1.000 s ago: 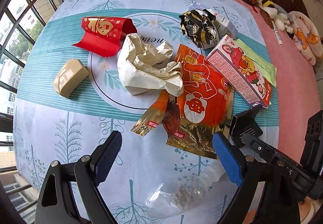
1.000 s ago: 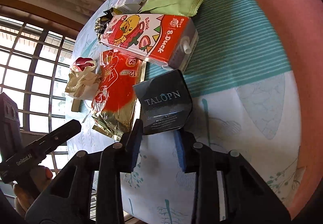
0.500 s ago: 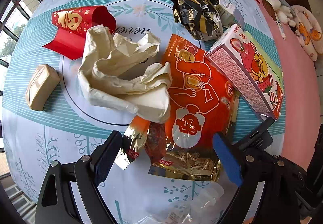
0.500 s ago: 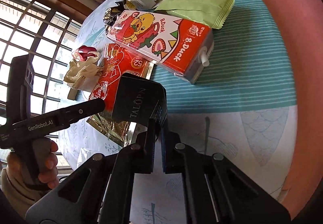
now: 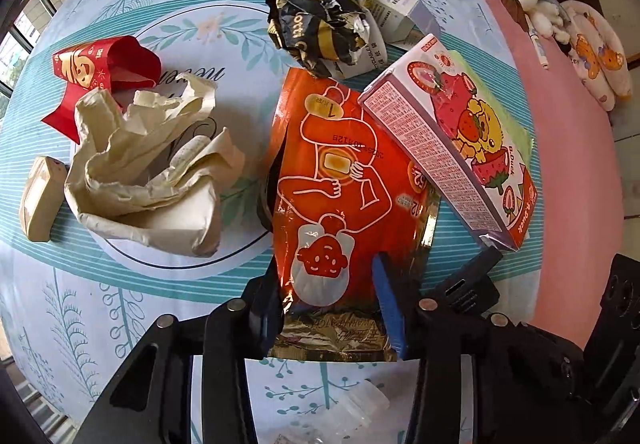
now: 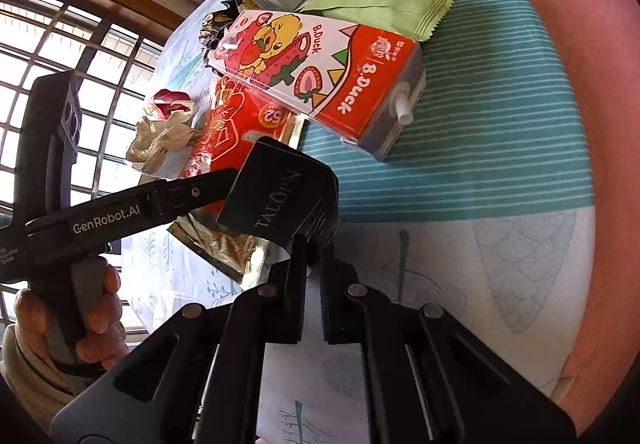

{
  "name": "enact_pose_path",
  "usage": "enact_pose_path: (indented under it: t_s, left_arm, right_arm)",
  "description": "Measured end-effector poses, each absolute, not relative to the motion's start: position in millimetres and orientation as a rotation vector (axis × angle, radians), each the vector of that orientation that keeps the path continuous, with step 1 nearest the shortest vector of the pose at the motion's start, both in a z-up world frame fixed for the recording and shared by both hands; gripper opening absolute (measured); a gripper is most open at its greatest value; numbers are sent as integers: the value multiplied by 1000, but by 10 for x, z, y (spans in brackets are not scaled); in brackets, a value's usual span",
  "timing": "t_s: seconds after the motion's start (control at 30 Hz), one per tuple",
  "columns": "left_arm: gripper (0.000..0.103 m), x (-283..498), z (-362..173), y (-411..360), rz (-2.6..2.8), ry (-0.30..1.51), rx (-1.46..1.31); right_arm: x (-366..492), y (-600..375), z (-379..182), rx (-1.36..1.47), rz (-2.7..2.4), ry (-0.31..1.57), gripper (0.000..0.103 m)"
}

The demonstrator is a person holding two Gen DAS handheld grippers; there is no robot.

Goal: Collect trash
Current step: 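Grasp the black TALOPN box with the right tool while the left tool grasps the orange snack bag, then carry the TALOPN box and orange snack bag over the trash bin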

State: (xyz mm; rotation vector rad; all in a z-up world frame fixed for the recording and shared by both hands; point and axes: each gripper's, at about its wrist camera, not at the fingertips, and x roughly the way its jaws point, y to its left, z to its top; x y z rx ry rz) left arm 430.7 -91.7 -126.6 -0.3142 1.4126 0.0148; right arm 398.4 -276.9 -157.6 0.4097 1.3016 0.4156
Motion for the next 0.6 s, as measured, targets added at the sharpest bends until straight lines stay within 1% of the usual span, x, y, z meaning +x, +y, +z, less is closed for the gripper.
enact_pose_path:
  t_s: [0.07, 0.1, 0.13, 0.2, 0.23, 0.33, 0.47, 0.6]
  left_arm:
    - [32, 4315, -1246, -971, 22, 1396, -294]
    - [23, 4297, -1221, -965, 24, 1384, -288]
    - [17, 4291, -1197, -966, 19, 1373, -292]
    - [9, 4275, -1136, -971, 7, 1352, -302]
    - [6, 4254, -1100, -963, -2, 1343, -305]
    - [4, 4149, -959, -984, -5, 1310, -273]
    - [3, 3932, -693, -963, -11, 1251, -226]
    - [3, 3523, -338, -710, -22, 1198, -203]
  right_arm:
    - [3980, -2760, -1579, 409, 419, 1302, 3]
    - [3978, -2745, -1576, 408, 421, 1303, 3]
    - [3974, -2735, -1576, 406, 424, 1304, 3]
    - [3964, -2714, -1567, 407, 429, 1305, 3]
    - [3954, -2705, -1559, 405, 428, 1302, 3]
    - [3922, -2687, -1519, 407, 427, 1296, 2]
    - [3853, -2643, -1415, 398, 427, 1279, 0]
    - [3716, -2638, -1244, 402, 431, 1254, 0]
